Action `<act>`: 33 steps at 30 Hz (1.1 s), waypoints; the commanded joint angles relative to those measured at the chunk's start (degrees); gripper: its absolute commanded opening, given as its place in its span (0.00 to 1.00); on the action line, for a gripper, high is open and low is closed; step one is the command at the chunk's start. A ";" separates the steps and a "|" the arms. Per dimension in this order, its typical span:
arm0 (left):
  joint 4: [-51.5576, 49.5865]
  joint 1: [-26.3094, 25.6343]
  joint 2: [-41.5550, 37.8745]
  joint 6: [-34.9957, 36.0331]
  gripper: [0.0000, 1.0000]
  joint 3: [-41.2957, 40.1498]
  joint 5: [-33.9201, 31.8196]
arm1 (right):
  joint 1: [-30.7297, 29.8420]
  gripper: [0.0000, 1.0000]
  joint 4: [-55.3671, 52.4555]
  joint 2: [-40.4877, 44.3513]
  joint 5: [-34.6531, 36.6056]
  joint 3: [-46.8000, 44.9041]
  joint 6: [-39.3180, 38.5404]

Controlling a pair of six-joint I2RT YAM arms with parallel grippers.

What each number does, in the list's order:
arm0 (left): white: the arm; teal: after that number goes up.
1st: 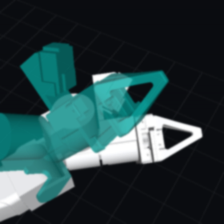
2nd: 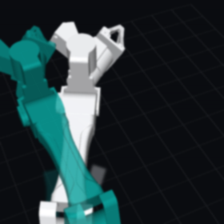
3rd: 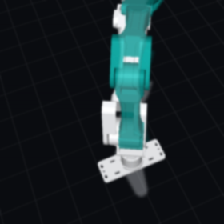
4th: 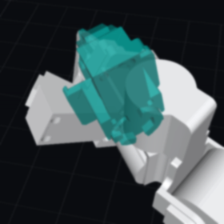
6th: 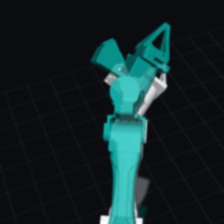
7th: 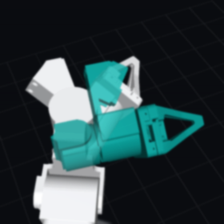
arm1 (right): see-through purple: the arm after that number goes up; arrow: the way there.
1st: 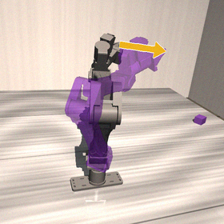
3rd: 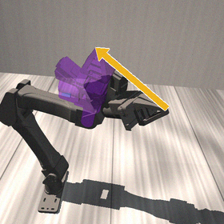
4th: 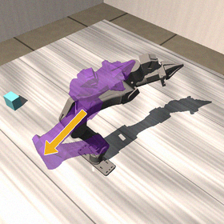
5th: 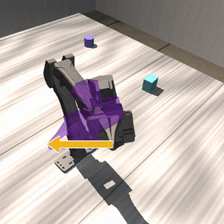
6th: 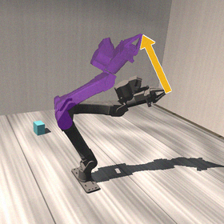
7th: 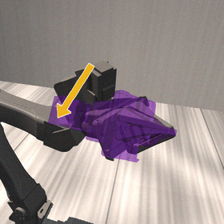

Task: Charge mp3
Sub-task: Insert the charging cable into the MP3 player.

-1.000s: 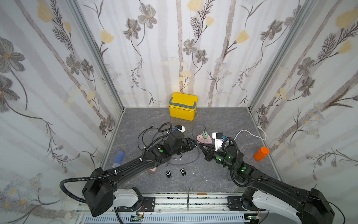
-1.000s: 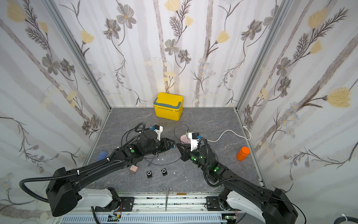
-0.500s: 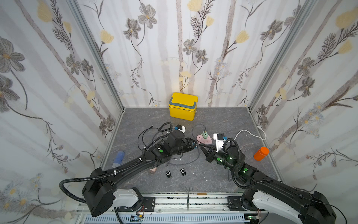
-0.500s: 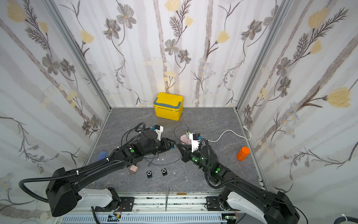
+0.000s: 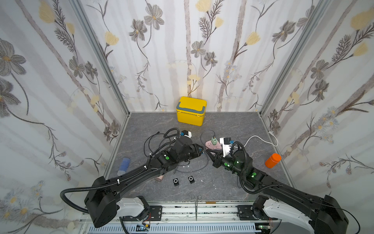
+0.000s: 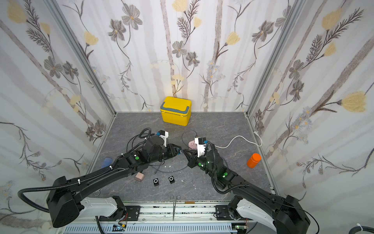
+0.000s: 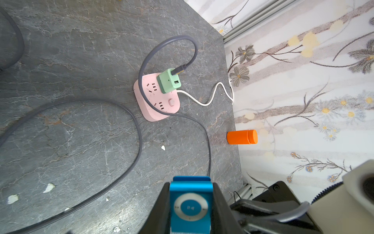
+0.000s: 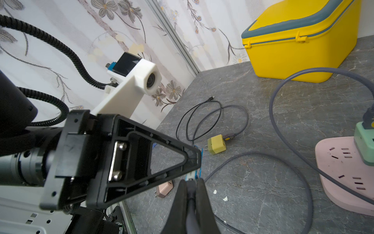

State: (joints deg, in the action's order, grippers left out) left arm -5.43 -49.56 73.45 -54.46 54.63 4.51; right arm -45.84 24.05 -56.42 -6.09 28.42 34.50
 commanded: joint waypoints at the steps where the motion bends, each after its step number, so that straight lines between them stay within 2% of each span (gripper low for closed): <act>1: 6.85 -0.32 -1.12 -1.34 0.11 0.55 2.32 | 0.05 0.00 -5.06 -0.09 3.06 -0.91 0.87; 8: 8.37 -0.56 -1.11 -1.92 0.10 0.19 2.47 | -0.03 0.00 -4.51 -1.61 2.49 -0.53 3.89; 24: 12.43 -1.39 -2.70 -1.34 0.10 0.56 5.06 | -0.82 0.00 -13.89 -3.72 5.91 2.54 1.21; 30: 13.49 -1.84 -2.79 -0.95 0.09 0.88 6.38 | -0.82 0.00 -12.80 -4.91 2.89 2.69 -0.43; 33: 13.18 -2.14 -2.61 -0.03 0.09 1.50 6.39 | -3.00 0.00 -12.12 -5.78 0.69 3.10 -2.08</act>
State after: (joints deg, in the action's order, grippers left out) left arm -7.03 -50.30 71.85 -54.98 54.52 0.27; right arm -47.97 22.48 -60.62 -4.29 31.66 35.03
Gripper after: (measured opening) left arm 0.288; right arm 0.054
